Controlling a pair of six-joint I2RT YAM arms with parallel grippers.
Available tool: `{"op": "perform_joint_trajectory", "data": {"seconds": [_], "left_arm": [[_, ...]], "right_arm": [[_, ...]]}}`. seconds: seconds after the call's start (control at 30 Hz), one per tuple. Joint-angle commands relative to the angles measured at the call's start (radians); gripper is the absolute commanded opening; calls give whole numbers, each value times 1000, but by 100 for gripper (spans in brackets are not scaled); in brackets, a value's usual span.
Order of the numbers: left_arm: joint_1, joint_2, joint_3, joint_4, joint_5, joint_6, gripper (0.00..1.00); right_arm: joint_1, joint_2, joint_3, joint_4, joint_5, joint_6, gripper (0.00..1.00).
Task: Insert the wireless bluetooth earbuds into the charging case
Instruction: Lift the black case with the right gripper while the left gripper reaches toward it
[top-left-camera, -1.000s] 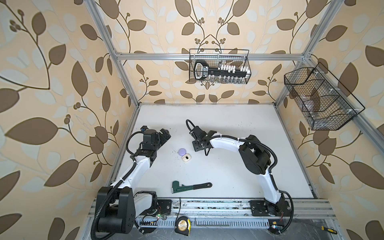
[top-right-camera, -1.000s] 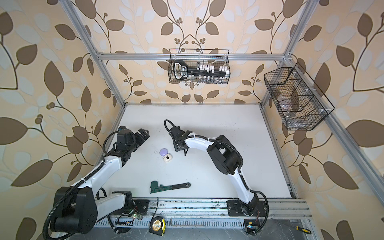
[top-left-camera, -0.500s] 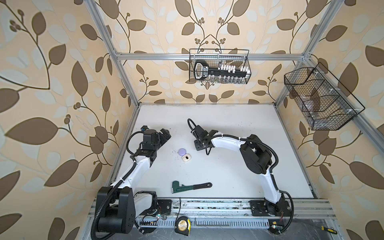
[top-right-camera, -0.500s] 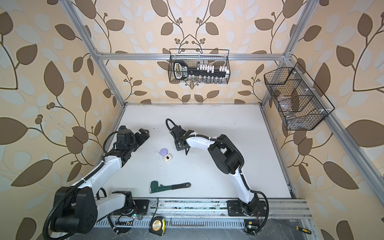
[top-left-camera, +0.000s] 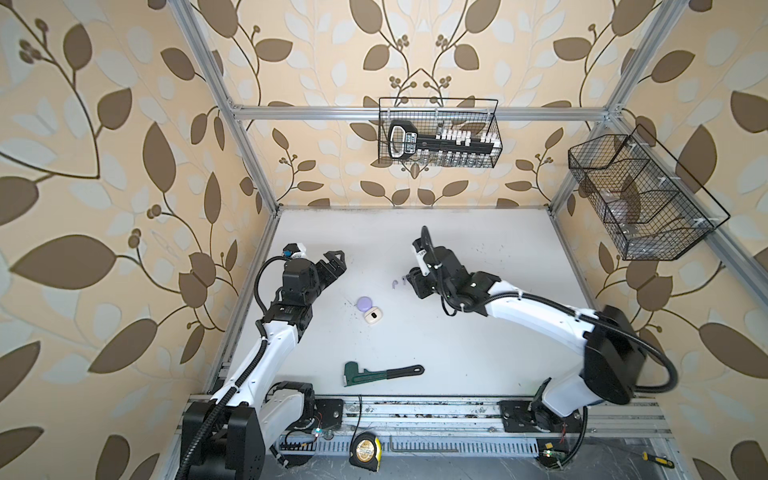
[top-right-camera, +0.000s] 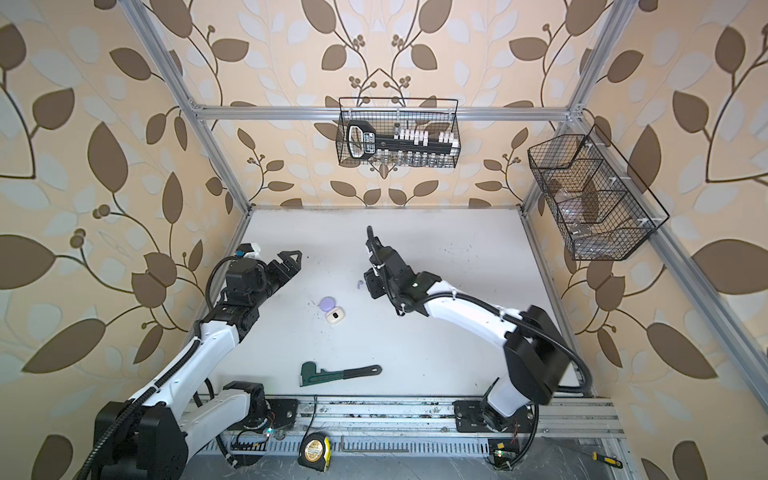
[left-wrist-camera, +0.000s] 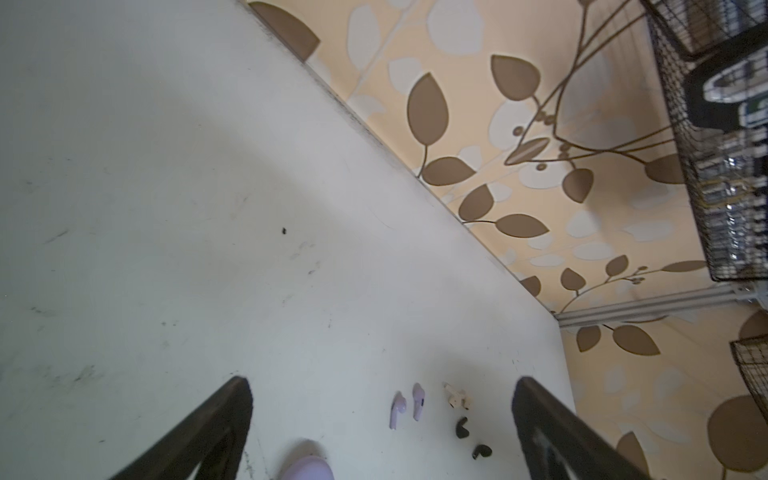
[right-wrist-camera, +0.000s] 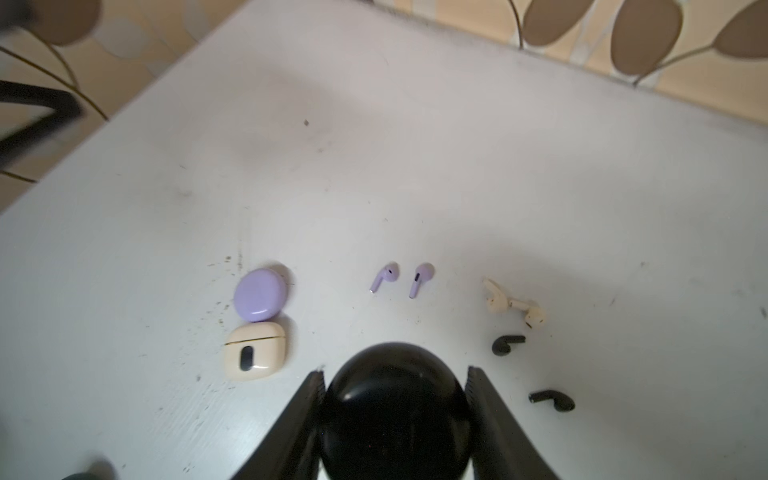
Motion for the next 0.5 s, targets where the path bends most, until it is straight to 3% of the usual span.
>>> {"op": "perform_joint_trajectory", "data": {"seconds": [0.0, 0.07, 0.13, 0.2, 0.33, 0.47], "left_arm": [[-122, -41, 42, 68, -10, 63, 99], [-189, -80, 42, 71, -19, 113, 99], [-197, -115, 42, 85, 67, 137, 99], [-204, -148, 46, 102, 150, 174, 95], [-260, -217, 15, 150, 190, 249, 92], [-312, -200, 18, 178, 239, 305, 86]], "right_arm": [[61, -153, -143, 221, 8, -157, 34], [123, -251, -231, 305, 108, -237, 37], [175, -312, -292, 383, 199, -323, 38], [203, -349, -328, 418, 189, -416, 39], [267, -406, -462, 605, 224, -626, 24], [261, -471, -559, 727, 232, -716, 18]]}}
